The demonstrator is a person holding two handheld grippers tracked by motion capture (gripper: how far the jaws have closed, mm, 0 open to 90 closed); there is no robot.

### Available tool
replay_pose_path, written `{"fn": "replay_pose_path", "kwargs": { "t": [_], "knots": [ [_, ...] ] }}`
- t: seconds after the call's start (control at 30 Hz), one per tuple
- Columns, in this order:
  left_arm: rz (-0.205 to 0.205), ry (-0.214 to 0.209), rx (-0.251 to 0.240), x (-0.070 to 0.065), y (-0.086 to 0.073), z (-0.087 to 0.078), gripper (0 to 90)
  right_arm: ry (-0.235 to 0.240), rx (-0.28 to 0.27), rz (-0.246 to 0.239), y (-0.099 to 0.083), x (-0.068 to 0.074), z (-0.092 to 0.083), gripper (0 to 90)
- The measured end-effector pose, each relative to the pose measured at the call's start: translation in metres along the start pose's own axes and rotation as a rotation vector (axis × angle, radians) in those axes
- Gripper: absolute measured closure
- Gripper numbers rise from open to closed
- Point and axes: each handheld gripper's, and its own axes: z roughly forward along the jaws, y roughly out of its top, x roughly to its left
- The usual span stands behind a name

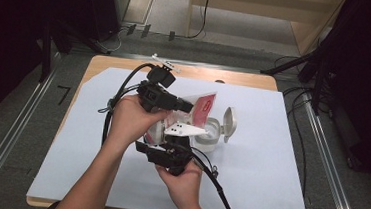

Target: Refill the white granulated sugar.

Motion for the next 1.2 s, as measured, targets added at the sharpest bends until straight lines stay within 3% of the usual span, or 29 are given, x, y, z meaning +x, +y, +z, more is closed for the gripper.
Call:
{"fn": "replay_pose_path", "kwargs": {
  "t": [0.6,1.2],
  "knots": [
    [0.012,0.012,-0.013,0.0006,0.0008,-0.0018,84.1,-0.011,-0.006,-0.005,0.0024,-0.0009,0.0016,63.3],
    [-0.001,0.008,-0.011,0.0022,0.0012,-0.0001,84.2,-0.039,0.003,-0.027,0.0018,0.0011,0.0021,63.7]
  ]
}}
